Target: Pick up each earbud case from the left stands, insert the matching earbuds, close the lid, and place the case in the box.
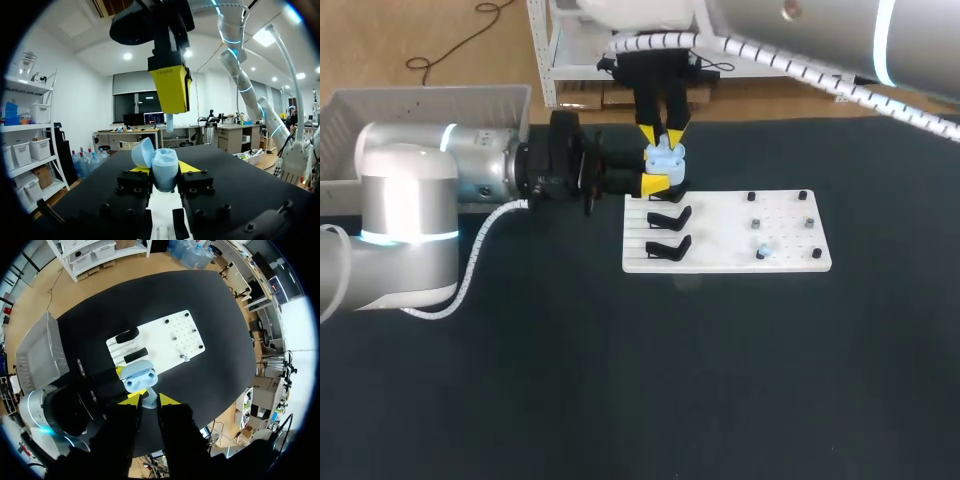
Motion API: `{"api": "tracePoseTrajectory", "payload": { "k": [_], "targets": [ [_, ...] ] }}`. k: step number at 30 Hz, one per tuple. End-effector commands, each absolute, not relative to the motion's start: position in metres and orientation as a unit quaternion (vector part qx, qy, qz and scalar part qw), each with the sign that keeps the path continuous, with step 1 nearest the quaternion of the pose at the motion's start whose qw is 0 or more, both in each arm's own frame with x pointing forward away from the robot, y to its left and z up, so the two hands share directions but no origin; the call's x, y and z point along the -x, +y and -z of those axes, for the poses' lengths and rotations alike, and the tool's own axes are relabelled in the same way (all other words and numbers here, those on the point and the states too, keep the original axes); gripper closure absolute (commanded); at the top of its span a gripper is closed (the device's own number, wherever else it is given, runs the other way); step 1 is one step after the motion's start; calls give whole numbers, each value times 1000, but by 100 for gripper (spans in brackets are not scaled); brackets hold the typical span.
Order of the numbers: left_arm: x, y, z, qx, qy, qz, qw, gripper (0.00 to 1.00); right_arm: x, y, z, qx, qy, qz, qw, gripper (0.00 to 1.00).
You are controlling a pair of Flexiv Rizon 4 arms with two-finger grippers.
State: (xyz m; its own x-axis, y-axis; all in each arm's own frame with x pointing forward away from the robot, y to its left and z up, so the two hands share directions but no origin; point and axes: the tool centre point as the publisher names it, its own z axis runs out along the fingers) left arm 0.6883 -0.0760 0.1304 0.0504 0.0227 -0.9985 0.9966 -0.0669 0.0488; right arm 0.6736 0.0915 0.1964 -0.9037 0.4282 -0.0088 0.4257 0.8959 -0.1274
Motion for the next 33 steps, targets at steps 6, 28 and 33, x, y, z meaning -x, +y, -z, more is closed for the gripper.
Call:
{"api": "tracePoseTrajectory", "payload": {
  "k": [6,28,33],
  "targets": [
    [-689,-77,-130,-535,476,498,489,100,-676,90,-185,229,-971,-72,5,100],
    [-689,-77,-130,-535,476,498,489,100,-683,85,-176,241,-967,-86,6,100],
    [-689,-77,-130,-535,476,498,489,100,-684,84,-175,245,-966,-86,9,100]
  ]
}}
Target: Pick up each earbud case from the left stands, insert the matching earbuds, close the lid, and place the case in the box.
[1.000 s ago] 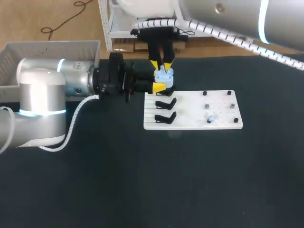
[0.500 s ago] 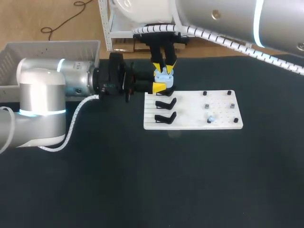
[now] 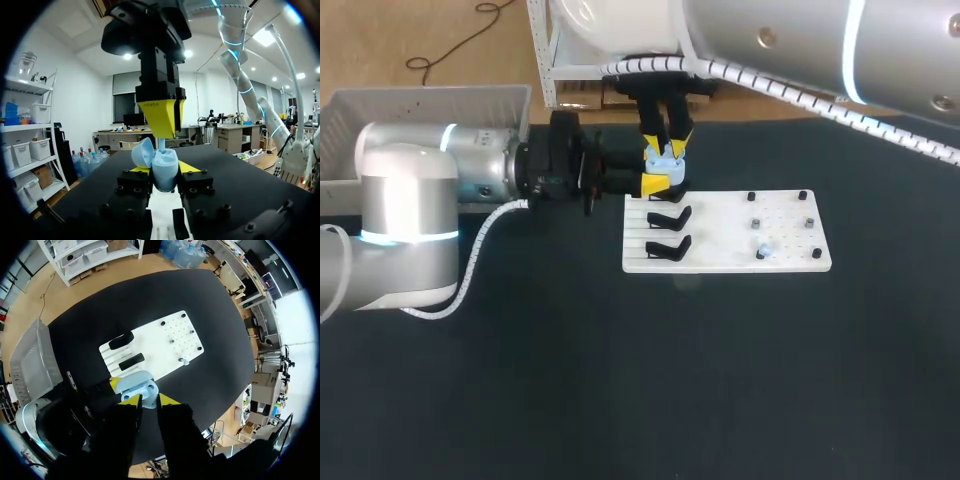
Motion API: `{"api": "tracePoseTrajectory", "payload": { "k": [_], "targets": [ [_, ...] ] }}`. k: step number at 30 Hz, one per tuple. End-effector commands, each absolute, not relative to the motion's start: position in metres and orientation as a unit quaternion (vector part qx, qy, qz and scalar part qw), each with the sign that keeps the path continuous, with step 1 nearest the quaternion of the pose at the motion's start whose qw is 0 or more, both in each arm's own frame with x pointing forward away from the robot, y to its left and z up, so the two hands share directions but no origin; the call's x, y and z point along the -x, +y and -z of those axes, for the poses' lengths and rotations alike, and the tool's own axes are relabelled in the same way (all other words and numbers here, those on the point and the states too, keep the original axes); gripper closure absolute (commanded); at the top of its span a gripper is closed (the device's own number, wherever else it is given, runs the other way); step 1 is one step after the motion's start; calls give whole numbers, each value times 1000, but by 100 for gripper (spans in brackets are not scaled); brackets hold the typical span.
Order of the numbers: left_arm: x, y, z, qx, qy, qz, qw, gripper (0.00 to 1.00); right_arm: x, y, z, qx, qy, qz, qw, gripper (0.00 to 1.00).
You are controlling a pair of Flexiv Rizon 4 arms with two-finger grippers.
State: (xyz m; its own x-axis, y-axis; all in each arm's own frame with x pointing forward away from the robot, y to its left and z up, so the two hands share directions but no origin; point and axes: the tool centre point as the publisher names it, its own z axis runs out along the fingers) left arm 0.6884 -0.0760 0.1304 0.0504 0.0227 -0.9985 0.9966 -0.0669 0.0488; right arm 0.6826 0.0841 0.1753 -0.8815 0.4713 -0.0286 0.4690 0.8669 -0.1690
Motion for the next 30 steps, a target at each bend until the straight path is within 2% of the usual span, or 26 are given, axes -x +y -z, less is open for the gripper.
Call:
{"api": "tracePoseTrajectory", "payload": {
  "k": [1,28,29,30],
  "targets": [
    [-689,-77,-130,-535,476,498,489,100,-684,83,-174,246,-965,-87,10,100],
    [-689,-77,-130,-535,476,498,489,100,-683,81,-163,262,-960,-95,14,99],
    [-689,-77,-130,-535,476,498,489,100,-682,81,-163,262,-960,-94,15,68],
    [-689,-77,-130,-535,476,498,489,100,-682,80,-164,263,-960,-94,14,54]
  ]
}}
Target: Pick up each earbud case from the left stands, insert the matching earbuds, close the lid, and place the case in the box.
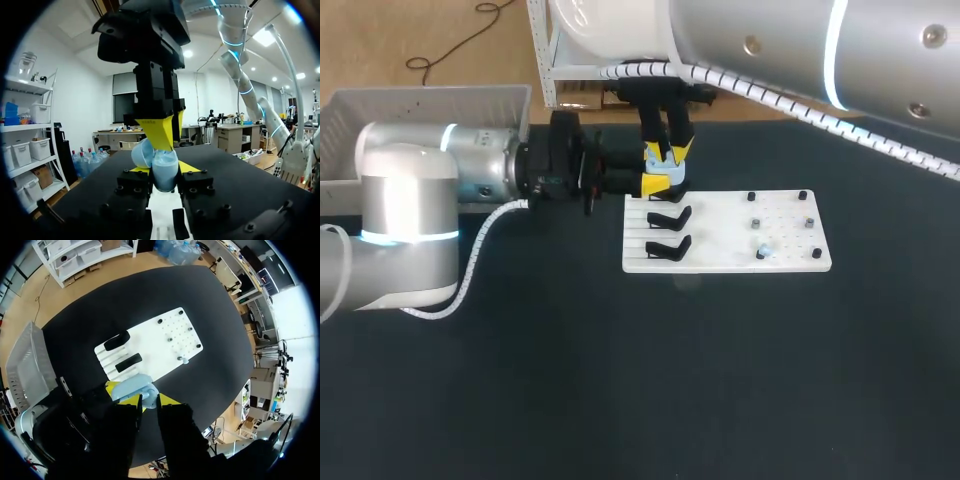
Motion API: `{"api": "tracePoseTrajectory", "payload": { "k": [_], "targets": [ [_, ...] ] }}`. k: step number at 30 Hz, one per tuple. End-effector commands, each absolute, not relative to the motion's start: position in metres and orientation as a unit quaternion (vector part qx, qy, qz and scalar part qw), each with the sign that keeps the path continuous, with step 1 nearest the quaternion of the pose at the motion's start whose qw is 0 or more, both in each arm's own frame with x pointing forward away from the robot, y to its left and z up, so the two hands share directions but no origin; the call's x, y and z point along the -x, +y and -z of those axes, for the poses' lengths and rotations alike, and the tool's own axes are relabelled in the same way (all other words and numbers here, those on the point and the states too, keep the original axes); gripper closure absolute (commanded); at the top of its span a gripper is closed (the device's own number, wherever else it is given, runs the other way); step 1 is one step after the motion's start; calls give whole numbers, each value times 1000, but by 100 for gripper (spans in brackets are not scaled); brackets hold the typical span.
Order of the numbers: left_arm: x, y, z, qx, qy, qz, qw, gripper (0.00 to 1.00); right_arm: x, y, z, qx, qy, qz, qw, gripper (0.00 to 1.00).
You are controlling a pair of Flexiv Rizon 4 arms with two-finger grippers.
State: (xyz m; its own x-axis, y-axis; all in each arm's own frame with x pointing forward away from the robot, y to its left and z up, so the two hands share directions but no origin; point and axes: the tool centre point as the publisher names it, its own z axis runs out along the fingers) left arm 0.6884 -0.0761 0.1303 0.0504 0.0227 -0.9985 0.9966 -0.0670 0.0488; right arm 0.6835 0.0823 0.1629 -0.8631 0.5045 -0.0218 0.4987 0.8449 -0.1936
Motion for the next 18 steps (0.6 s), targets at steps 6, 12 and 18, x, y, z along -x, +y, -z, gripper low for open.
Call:
{"api": "tracePoseTrajectory", "payload": {
  "k": [6,12,18],
  "targets": [
    [-689,-77,-130,-535,476,498,489,100,-672,77,-180,261,-963,-69,-3,24],
    [-689,-77,-130,-535,476,498,489,100,-655,58,-207,244,-969,-16,-36,45],
    [-689,-77,-130,-535,476,498,489,100,-641,29,-214,189,-979,27,-67,42]
  ]
}}
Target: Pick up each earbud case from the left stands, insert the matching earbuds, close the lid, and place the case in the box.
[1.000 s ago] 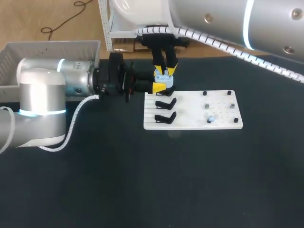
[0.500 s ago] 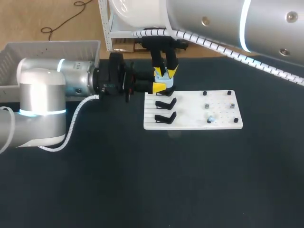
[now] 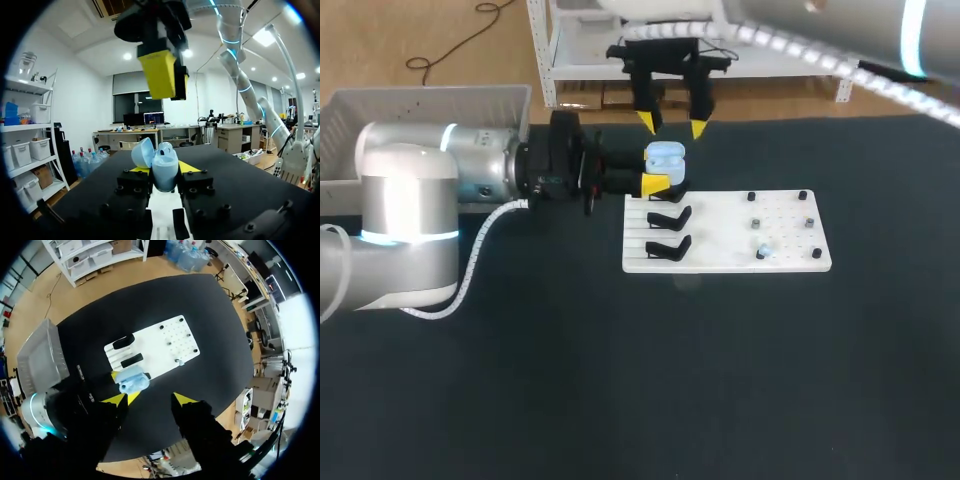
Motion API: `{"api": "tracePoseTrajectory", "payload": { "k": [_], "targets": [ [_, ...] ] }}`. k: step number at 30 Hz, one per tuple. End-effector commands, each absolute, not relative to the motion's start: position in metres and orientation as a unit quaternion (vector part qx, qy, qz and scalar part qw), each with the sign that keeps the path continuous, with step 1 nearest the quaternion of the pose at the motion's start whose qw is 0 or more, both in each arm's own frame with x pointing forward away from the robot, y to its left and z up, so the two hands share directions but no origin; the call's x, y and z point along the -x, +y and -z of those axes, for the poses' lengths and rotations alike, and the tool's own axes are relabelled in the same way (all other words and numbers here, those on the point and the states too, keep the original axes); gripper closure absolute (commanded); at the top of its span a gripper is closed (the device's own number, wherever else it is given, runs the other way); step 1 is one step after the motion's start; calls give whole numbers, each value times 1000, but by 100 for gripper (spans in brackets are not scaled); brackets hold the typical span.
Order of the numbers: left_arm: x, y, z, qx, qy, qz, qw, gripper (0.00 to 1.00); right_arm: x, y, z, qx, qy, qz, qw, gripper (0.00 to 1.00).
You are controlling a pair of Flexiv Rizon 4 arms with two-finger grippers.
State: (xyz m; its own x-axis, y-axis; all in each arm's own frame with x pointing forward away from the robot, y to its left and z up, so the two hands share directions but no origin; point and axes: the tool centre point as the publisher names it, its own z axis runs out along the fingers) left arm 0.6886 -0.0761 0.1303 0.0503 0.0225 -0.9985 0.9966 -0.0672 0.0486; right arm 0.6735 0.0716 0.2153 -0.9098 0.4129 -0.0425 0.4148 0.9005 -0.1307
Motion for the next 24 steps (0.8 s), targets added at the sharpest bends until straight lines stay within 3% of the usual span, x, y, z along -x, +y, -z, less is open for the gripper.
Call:
{"api": "tracePoseTrajectory", "payload": {
  "k": [1,4,10,13,24],
  "targets": [
    [-689,-77,-130,-535,476,498,489,100,-639,24,-214,-182,980,-32,71,42],
    [-689,-77,-130,-535,476,498,489,100,-633,14,-212,-166,981,-46,86,51],
    [-689,-77,-130,-535,476,498,489,100,-624,-1,-204,-154,979,-79,111,51],
    [-689,-77,-130,-535,476,498,489,100,-624,-9,-197,-157,976,-95,118,44],
    [-684,-67,-128,-530,481,495,493,100,-628,-15,-163,-148,975,-118,119,51]
  ]
}}
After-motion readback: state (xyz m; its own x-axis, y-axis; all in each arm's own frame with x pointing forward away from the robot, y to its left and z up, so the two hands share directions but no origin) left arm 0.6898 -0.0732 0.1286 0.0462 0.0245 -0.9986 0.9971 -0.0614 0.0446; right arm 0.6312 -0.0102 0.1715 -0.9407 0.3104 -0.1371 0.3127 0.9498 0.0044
